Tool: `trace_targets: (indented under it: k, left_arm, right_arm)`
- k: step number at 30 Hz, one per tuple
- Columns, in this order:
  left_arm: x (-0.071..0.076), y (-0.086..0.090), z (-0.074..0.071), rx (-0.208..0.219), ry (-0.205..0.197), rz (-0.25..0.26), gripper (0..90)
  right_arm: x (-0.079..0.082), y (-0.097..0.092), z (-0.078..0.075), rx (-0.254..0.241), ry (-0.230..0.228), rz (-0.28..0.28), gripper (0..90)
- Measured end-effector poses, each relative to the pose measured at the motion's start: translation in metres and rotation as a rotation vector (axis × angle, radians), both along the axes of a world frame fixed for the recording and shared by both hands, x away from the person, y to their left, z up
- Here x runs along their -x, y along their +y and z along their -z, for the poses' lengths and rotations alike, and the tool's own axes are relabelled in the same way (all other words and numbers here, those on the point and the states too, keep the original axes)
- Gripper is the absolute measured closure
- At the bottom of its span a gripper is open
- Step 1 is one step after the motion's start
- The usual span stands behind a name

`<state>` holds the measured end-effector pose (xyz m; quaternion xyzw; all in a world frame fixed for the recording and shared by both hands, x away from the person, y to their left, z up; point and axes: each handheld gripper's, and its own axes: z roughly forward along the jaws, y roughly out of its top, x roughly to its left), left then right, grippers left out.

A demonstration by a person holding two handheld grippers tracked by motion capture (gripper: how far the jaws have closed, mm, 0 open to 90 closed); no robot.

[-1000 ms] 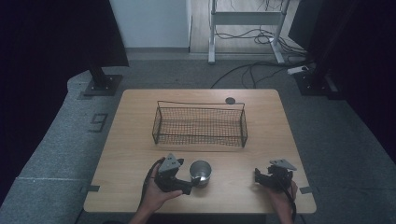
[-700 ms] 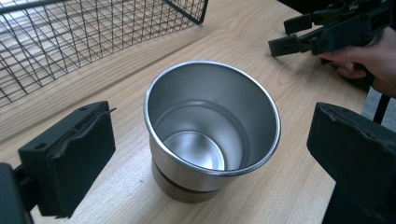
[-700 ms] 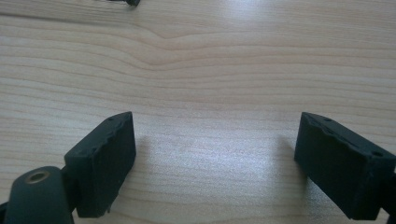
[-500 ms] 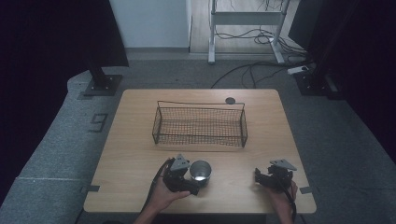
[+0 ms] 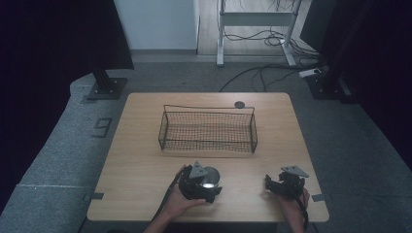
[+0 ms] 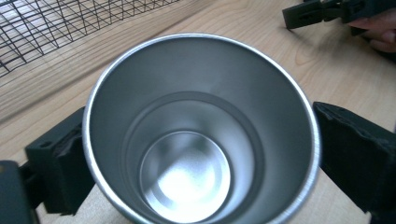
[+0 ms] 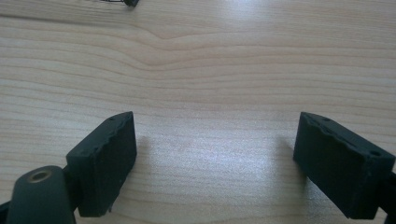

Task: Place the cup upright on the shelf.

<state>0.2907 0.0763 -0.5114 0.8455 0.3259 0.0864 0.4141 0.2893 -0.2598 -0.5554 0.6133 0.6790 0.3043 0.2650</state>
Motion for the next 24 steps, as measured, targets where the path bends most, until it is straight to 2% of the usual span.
trace_targets:
  k: [2, 4, 7, 11, 16, 21, 24]
  left_arm:
    - [-0.0018, -0.0003, 0.0025, 0.006, -0.002, -0.007, 4.4]
    - [-0.0026, -0.0009, 0.0037, 0.003, -0.013, -0.016, 11.6]
    - [-0.0027, -0.0018, 0.0048, 0.001, -0.045, -0.008, 13.8]
    - [-0.0013, -0.0023, 0.0044, -0.006, -0.056, 0.014, 14.4]
    - [0.0003, -0.0018, 0.0034, 0.008, -0.053, 0.039, 15.2]
    - [0.0015, 0.0008, 0.0021, 0.005, -0.073, 0.038, 15.3]
    - [0.0016, 0.0064, -0.0016, 0.027, -0.073, 0.036, 15.3]
  right_arm:
    - [0.0, -0.0001, -0.0001, 0.0, 0.001, 0.0, 13.0]
    - [0.0, 0.0, 0.0, 0.0, 0.0, 0.0, 13.0]
    - [0.0, -0.0002, -0.0001, 0.001, 0.0, -0.001, 13.0]
    - [0.0, 0.0, -0.0001, 0.0, 0.001, 0.0, 13.0]
    - [-0.0001, -0.0001, 0.0, 0.001, -0.001, 0.0, 13.0]
    - [0.0, 0.0, 0.0, 0.0, 0.0, 0.001, 13.0]
    - [-0.0003, 0.0, -0.0001, 0.0, 0.001, 0.0, 13.0]
